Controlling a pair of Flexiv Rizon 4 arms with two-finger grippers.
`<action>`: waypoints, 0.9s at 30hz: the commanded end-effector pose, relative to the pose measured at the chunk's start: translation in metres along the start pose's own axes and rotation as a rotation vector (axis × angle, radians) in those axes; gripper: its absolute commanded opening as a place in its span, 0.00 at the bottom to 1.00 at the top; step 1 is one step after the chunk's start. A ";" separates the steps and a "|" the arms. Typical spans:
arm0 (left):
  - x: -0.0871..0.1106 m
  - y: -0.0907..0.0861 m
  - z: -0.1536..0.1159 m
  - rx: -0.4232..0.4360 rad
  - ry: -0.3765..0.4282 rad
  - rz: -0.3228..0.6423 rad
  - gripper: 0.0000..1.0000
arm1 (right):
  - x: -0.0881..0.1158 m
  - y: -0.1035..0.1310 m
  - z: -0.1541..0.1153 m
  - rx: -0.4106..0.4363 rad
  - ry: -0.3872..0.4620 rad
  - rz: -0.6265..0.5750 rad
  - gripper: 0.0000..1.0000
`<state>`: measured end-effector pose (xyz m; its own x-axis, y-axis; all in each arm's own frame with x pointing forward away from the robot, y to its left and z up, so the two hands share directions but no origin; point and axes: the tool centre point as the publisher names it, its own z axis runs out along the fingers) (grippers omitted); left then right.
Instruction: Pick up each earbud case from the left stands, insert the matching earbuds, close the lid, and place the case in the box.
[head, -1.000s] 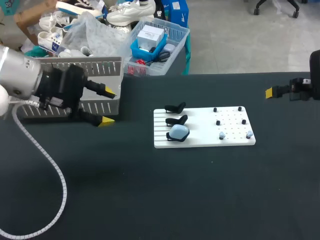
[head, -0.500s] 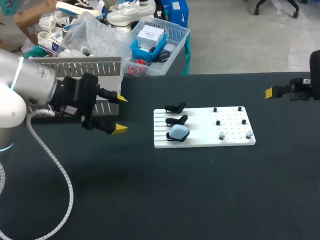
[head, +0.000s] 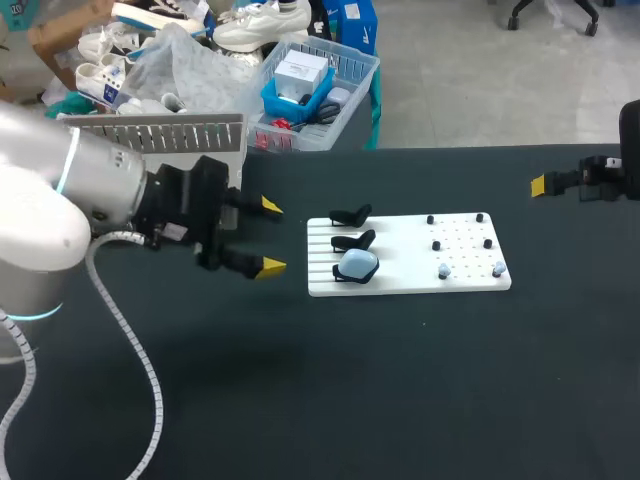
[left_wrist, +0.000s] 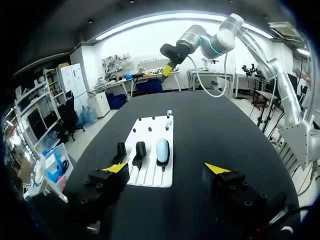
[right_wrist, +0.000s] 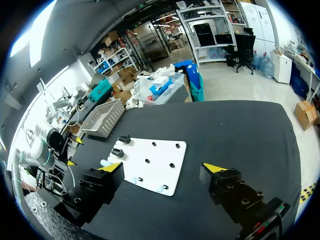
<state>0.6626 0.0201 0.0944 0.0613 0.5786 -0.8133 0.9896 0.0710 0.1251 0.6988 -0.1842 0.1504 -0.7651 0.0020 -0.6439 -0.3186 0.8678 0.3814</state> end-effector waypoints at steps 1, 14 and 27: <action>-0.001 0.001 0.023 0.002 0.037 -0.005 1.00 | 0.000 -0.001 0.000 -0.003 0.001 -0.001 1.00; -0.001 0.013 0.055 -0.036 0.075 -0.030 1.00 | 0.000 -0.001 0.000 -0.003 0.001 -0.001 1.00; 0.002 0.015 0.069 -0.004 0.086 -0.078 1.00 | 0.000 -0.001 0.000 -0.003 0.001 -0.001 1.00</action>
<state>0.6819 -0.0306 0.0591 -0.0248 0.6316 -0.7749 0.9895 0.1259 0.0709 0.6988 -0.1842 0.1505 -0.7651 0.0020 -0.6439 -0.3186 0.8678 0.3814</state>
